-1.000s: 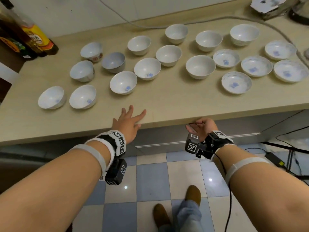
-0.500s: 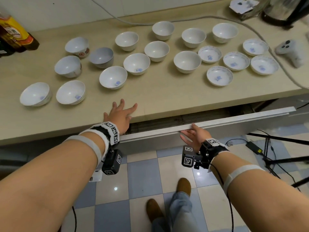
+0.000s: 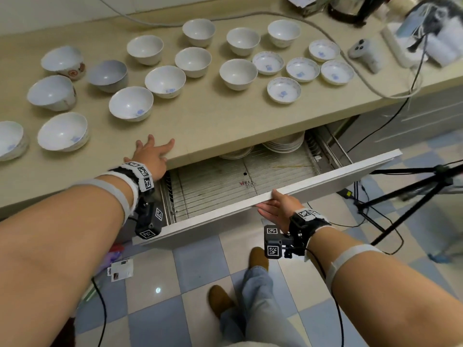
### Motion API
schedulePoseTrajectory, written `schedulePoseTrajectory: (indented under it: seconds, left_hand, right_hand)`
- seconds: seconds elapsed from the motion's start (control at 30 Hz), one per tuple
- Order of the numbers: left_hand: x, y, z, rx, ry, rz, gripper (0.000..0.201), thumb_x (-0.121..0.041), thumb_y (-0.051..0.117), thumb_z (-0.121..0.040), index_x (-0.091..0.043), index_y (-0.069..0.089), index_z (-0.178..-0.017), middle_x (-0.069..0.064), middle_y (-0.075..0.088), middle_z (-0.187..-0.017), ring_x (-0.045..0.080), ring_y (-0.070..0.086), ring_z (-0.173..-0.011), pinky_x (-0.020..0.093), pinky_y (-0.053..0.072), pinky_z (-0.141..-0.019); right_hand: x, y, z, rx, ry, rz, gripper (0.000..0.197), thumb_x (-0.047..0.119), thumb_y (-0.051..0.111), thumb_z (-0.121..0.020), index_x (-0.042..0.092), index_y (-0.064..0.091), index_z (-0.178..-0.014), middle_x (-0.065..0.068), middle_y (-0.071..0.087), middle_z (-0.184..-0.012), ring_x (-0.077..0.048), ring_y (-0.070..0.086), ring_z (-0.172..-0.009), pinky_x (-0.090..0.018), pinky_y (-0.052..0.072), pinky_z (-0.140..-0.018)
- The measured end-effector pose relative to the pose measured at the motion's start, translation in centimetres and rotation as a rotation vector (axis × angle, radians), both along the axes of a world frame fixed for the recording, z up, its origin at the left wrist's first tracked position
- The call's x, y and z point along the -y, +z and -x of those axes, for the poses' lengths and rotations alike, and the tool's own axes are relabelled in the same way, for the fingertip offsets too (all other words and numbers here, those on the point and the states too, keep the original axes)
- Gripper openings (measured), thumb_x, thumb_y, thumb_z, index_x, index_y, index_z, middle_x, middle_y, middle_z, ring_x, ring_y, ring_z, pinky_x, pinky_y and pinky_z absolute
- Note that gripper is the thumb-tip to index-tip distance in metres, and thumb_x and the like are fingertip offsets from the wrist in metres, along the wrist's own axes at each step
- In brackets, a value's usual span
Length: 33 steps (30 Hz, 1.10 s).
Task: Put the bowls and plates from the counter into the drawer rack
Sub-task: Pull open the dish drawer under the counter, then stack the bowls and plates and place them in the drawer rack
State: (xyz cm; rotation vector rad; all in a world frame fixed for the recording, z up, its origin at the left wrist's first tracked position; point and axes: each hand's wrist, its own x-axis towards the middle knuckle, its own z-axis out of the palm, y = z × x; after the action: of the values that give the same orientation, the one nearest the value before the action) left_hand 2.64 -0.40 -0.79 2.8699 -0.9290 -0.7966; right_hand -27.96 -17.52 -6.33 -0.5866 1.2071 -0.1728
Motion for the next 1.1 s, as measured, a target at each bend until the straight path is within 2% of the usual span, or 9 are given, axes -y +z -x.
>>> schedulePoseTrajectory:
  seconds: [0.27, 0.5, 0.57, 0.63, 0.7, 0.77, 0.93, 1.03, 1.1]
  left_hand:
    - [-0.4, -0.2, -0.4, 0.015, -0.039, 0.000, 0.063, -0.015, 0.032, -0.104, -0.052, 0.018, -0.153, 0.004, -0.007, -0.169, 0.038, -0.011, -0.153, 0.071, 0.007, -0.115]
    - [-1.8, 1.9, 0.9, -0.075, -0.044, 0.004, 0.068, -0.024, 0.052, -0.100, -0.036, 0.019, -0.158, 0.006, -0.002, -0.169, 0.036, -0.006, -0.154, 0.052, 0.011, -0.124]
    - [-2.4, 2.5, 1.6, -0.098, -0.049, -0.008, 0.069, -0.029, 0.055, -0.098, -0.033, 0.022, -0.158, 0.007, 0.001, -0.169, 0.035, 0.002, -0.154, 0.047, 0.014, -0.124]
    - [-3.1, 3.3, 2.1, -0.129, -0.045, 0.006, 0.065, -0.032, 0.057, -0.097, -0.030, 0.030, -0.156, 0.009, 0.011, -0.168, 0.032, 0.017, -0.152, 0.041, 0.020, -0.123]
    - [-3.8, 4.4, 2.3, -0.167, -0.014, 0.074, 0.057, -0.033, 0.060, -0.096, -0.026, 0.044, -0.150, 0.009, 0.032, -0.162, 0.029, 0.035, -0.145, 0.035, 0.029, -0.118]
    - [-4.4, 5.7, 2.3, -0.216, 0.020, 0.167, 0.046, -0.029, 0.061, -0.095, -0.022, 0.057, -0.140, 0.007, 0.048, -0.152, 0.026, 0.046, -0.137, 0.031, 0.034, -0.113]
    - [-5.8, 8.6, 1.7, -0.245, 0.122, 0.344, 0.031, -0.018, 0.059, -0.095, -0.013, 0.070, -0.124, 0.007, 0.062, -0.136, 0.023, 0.056, -0.126, 0.027, 0.039, -0.105]
    - [-6.7, 9.4, 0.7, -0.258, 0.238, 0.433, 0.027, -0.015, 0.060, -0.095, -0.012, 0.072, -0.119, 0.010, 0.069, -0.124, 0.024, 0.064, -0.110, 0.024, 0.048, -0.088]
    - [-7.3, 9.6, -0.3, -0.287, 0.348, 0.481, 0.026, -0.014, 0.058, -0.095, -0.012, 0.072, -0.117, 0.011, 0.071, -0.117, 0.025, 0.069, -0.102, 0.023, 0.049, -0.064]
  right_hand:
    - [-1.6, 0.8, 2.9, -0.064, -0.020, 0.045, 0.025, 0.021, 0.047, -0.103, 0.000, 0.054, -0.115, -0.020, 0.065, -0.106, -0.030, 0.074, -0.082, -0.037, 0.060, -0.071]
    - [-1.8, 3.0, 2.0, -0.098, 0.052, -0.022, 0.027, 0.023, 0.049, -0.102, -0.002, 0.055, -0.111, -0.018, 0.075, -0.090, -0.031, 0.073, -0.090, -0.035, 0.061, -0.059]
    - [-1.7, 3.9, 1.4, -0.140, 0.118, -0.027, 0.030, 0.020, 0.048, -0.102, -0.006, 0.053, -0.116, -0.022, 0.071, -0.106, -0.033, 0.072, -0.092, -0.040, 0.060, -0.068]
    - [-1.4, 4.9, 1.0, -0.207, 0.204, -0.016, 0.035, 0.018, 0.048, -0.101, -0.011, 0.050, -0.120, -0.026, 0.071, -0.103, -0.036, 0.072, -0.091, -0.045, 0.057, -0.087]
    - [-0.9, 6.1, 0.4, -0.303, 0.292, 0.061, 0.033, 0.016, 0.049, -0.099, -0.009, 0.049, -0.120, -0.025, 0.073, -0.092, -0.036, 0.075, -0.082, -0.050, 0.056, -0.092]
    - [-0.1, 7.5, -0.3, -0.364, 0.349, 0.157, 0.029, 0.014, 0.047, -0.098, -0.005, 0.048, -0.120, -0.021, 0.071, -0.090, -0.033, 0.076, -0.069, -0.048, 0.059, -0.079]
    - [0.9, 11.9, -4.2, -0.348, 0.472, 0.350, 0.028, 0.012, 0.049, -0.097, -0.003, 0.059, -0.119, -0.014, 0.071, -0.096, -0.028, 0.071, -0.080, -0.039, 0.055, -0.067]
    - [0.6, 13.7, -7.3, -0.296, 0.526, 0.462, 0.024, 0.010, 0.053, -0.095, -0.004, 0.064, -0.112, -0.016, 0.072, -0.095, -0.031, 0.072, -0.086, -0.041, 0.059, -0.075]
    - [0.4, 14.2, -9.7, -0.250, 0.569, 0.497, 0.023, 0.011, 0.055, -0.095, -0.002, 0.064, -0.111, -0.015, 0.073, -0.092, -0.032, 0.072, -0.083, -0.040, 0.058, -0.072]
